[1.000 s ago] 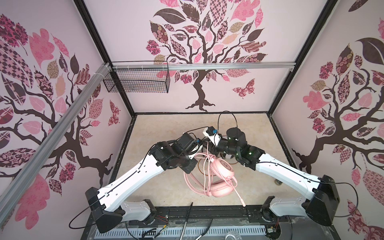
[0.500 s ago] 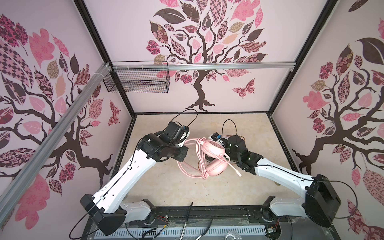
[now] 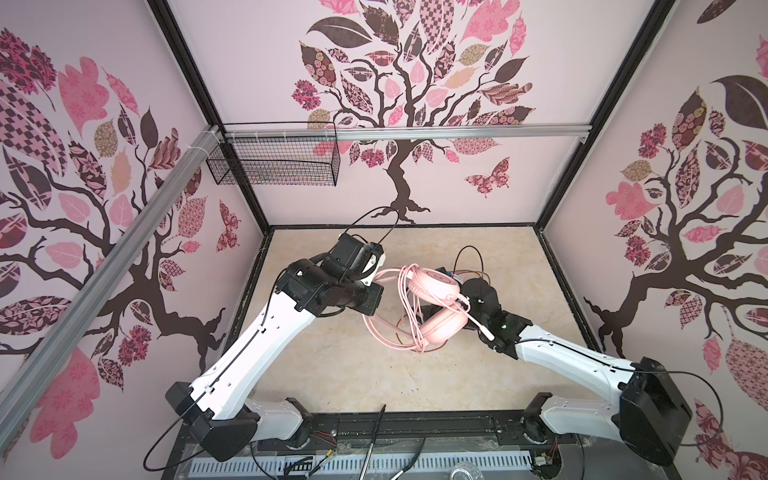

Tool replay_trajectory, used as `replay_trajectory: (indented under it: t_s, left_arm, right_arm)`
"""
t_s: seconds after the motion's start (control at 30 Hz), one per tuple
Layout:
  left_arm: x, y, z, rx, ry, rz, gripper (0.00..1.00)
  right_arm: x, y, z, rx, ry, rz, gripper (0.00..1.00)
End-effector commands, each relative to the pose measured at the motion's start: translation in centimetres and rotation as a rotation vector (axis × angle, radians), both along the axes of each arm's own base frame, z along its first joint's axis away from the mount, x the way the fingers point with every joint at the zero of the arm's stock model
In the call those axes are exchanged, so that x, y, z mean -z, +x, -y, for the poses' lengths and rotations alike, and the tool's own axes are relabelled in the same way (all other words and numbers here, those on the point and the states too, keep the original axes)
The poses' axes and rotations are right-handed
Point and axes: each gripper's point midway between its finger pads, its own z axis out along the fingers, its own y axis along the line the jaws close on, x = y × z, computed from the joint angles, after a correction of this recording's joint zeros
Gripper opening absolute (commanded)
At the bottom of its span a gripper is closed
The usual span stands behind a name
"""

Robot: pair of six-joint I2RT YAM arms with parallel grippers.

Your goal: Wrap the headphones

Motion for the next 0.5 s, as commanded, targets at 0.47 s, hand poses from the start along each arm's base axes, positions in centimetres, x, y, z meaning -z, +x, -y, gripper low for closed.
replay_trajectory:
  t_s: [0.47]
  left_arm:
    - [-6.9,2.0,1.8,-0.008,-0.146,0.126,0.0]
  right_arm:
    - [6.2,2.9,0.3,0.156,0.071,-0.036,0.71]
